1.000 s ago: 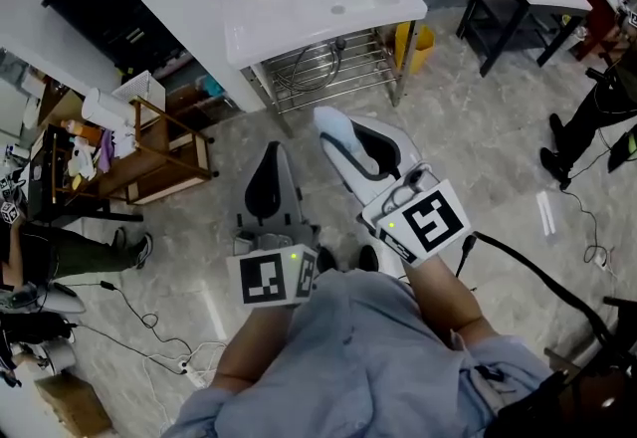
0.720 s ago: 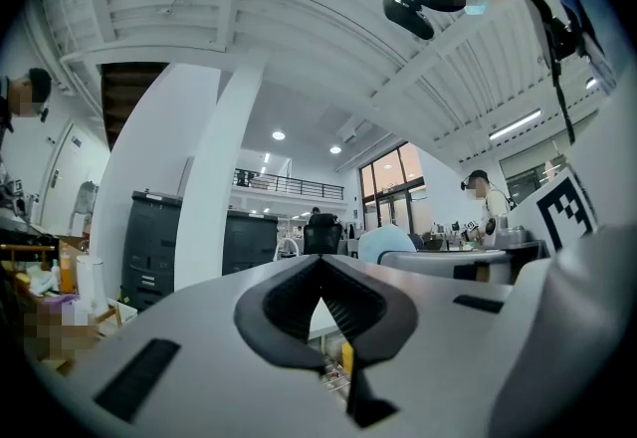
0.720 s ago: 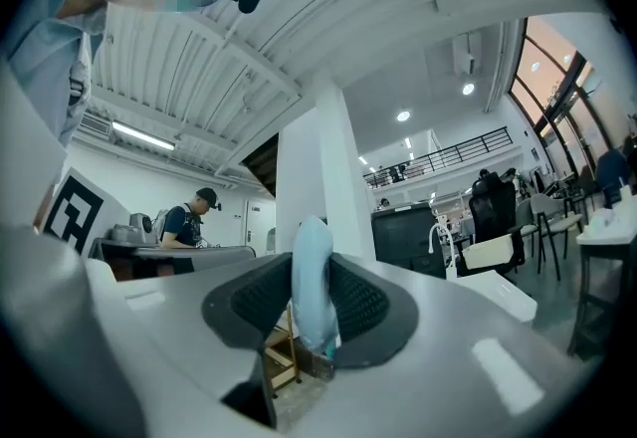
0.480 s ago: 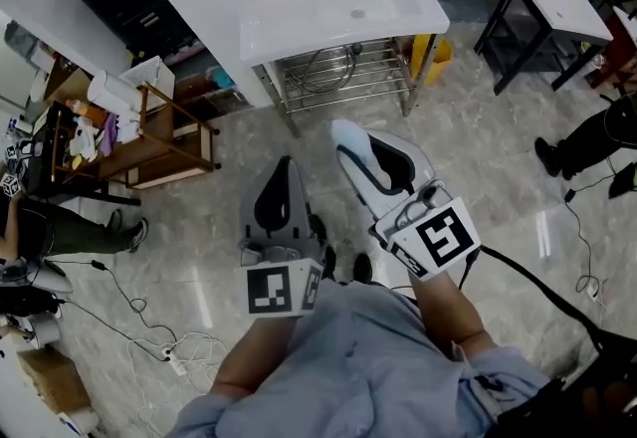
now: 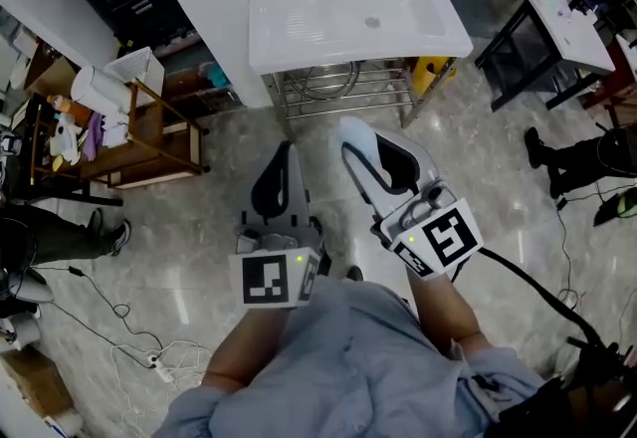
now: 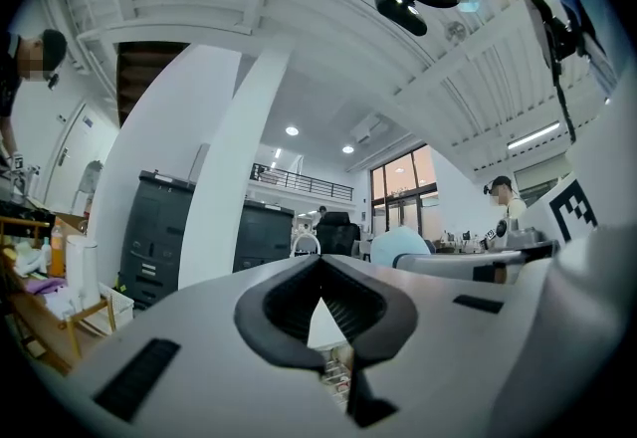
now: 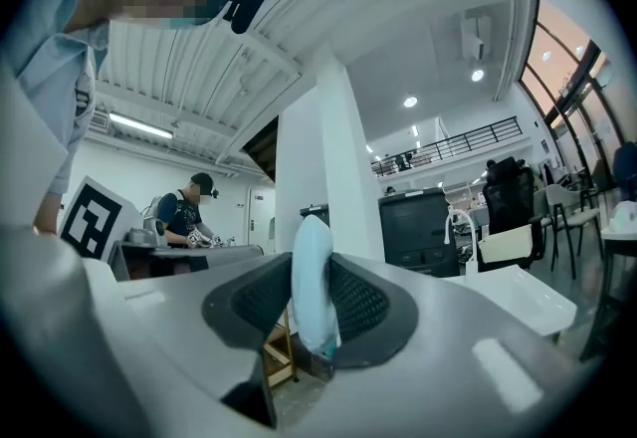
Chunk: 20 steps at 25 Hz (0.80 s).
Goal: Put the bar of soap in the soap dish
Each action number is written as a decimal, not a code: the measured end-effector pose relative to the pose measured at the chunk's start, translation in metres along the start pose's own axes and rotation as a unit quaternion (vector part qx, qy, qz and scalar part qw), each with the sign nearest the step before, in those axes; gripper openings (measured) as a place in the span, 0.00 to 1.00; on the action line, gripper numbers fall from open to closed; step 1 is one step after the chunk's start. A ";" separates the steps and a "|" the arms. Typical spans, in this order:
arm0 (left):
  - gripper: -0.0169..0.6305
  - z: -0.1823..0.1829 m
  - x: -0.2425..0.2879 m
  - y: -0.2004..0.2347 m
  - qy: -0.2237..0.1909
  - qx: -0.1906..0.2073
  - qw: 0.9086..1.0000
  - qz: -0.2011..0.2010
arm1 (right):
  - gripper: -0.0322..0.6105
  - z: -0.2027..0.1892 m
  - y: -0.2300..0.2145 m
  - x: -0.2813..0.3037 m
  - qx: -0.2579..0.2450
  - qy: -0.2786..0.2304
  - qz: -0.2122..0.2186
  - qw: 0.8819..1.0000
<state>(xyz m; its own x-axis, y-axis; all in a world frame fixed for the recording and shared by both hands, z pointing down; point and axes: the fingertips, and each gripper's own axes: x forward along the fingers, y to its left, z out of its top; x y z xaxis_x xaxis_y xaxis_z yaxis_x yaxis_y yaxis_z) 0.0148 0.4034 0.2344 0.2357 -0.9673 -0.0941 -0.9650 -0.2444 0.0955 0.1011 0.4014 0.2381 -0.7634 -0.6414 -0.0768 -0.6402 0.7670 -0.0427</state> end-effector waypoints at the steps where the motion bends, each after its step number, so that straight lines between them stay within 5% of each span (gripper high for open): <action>1: 0.03 0.002 0.009 0.012 -0.003 -0.001 1.000 0.000 | 0.23 0.000 -0.002 0.013 -0.002 0.001 -0.001 1.000; 11: 0.03 0.019 0.068 0.090 -0.026 -0.020 0.999 -0.006 | 0.23 0.012 -0.016 0.111 -0.028 0.009 -0.006 1.000; 20: 0.03 0.006 0.106 0.098 -0.012 -0.033 0.999 -0.023 | 0.23 0.011 -0.046 0.135 -0.031 0.017 -0.024 0.999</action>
<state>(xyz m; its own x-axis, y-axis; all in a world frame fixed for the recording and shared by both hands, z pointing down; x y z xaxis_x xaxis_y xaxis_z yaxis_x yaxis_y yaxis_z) -0.0555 0.2777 0.2275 0.2765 -0.9531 -0.1227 -0.9431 -0.2937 0.1557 0.0288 0.2798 0.2190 -0.7329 -0.6791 -0.0413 -0.6801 0.7330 0.0168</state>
